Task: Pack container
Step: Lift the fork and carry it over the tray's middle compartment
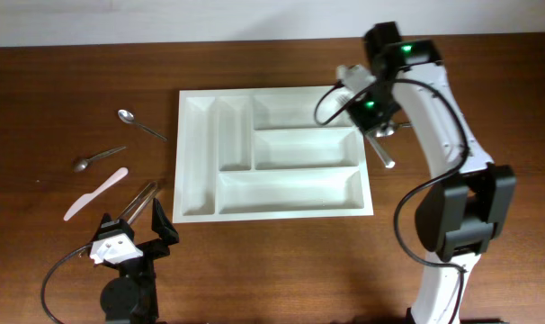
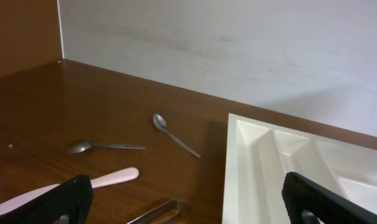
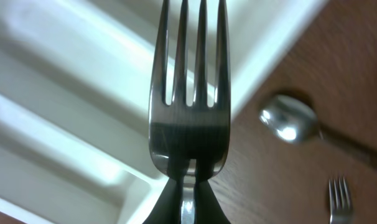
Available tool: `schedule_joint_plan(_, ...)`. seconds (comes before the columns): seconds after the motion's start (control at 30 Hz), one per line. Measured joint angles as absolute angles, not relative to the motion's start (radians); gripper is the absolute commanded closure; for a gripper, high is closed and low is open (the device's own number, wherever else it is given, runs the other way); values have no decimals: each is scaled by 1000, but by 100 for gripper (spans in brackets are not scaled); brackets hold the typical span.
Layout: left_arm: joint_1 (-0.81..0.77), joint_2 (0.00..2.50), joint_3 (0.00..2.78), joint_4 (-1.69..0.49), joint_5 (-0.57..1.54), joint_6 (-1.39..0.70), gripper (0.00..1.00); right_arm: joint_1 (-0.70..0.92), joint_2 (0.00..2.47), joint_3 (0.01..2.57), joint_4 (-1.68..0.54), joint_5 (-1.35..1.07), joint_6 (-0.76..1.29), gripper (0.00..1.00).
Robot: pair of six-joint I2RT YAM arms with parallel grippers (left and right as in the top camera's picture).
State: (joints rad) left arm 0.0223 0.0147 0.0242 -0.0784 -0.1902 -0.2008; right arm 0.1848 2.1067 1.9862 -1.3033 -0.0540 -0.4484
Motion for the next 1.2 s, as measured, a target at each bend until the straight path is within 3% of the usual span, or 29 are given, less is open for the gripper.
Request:
schedule_joint_plan(0.6, 22, 15, 24, -78, -191, -201, 1, 396, 2107, 1986, -1238, -54, -858, 96)
schedule_joint_plan(1.2, 22, 15, 24, -78, -191, -201, 1, 397, 2232, 1986, -1217, -163, -950, 96)
